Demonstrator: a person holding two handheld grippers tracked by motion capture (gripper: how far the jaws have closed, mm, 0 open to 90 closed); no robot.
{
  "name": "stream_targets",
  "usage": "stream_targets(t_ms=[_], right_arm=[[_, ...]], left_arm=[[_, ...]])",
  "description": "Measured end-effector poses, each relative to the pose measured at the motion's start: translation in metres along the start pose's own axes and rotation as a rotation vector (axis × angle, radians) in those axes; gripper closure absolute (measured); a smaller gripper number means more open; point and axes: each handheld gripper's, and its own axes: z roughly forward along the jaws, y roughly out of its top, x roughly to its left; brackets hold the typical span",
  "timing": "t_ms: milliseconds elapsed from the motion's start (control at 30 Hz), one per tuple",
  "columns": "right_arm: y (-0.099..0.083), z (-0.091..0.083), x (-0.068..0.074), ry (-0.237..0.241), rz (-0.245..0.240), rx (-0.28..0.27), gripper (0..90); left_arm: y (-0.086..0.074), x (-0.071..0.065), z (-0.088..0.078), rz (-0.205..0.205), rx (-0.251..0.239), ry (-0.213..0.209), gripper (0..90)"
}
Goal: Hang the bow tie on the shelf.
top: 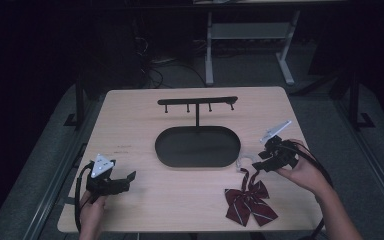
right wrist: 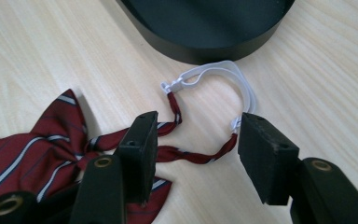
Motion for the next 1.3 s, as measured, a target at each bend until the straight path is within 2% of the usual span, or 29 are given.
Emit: stream_targets(t_ms=[167,300,467,767,900,1167,1300], right_arm=[[0.007,0.009,-0.005,0.003,0.004,0.020,48.6],[0.011,0.018,-0.010,-0.017,0.008,0.040,50.6],[0.015,0.028,-0.019,-0.019,0.031,0.045,53.6],[0.021,0.046,-0.026,-0.057,0.048,0.092,61.1],[0.023,0.051,-0.029,-0.081,0.056,0.104,64.5],[0.022,0.056,-0.032,-0.082,0.060,0.128,68.6],[0.023,0.060,-0.032,-0.090,0.054,0.147,74.0]], left_arm=[[0.000,0.000,0.000,0.006,0.002,0.000,13.6],[0.000,0.000,0.000,-0.001,-0.001,0.000,13.5],[0.000,0.000,0.000,0.003,0.000,-0.001,13.5],[0.000,0.000,0.000,-0.002,-0.001,-0.001,13.5],[0.000,0.000,0.001,-0.001,-0.003,-0.003,13.6],[0.001,0.001,0.000,-0.002,0.002,-0.003,13.6],[0.001,0.000,0.000,-0.002,-0.001,-0.003,13.5]])
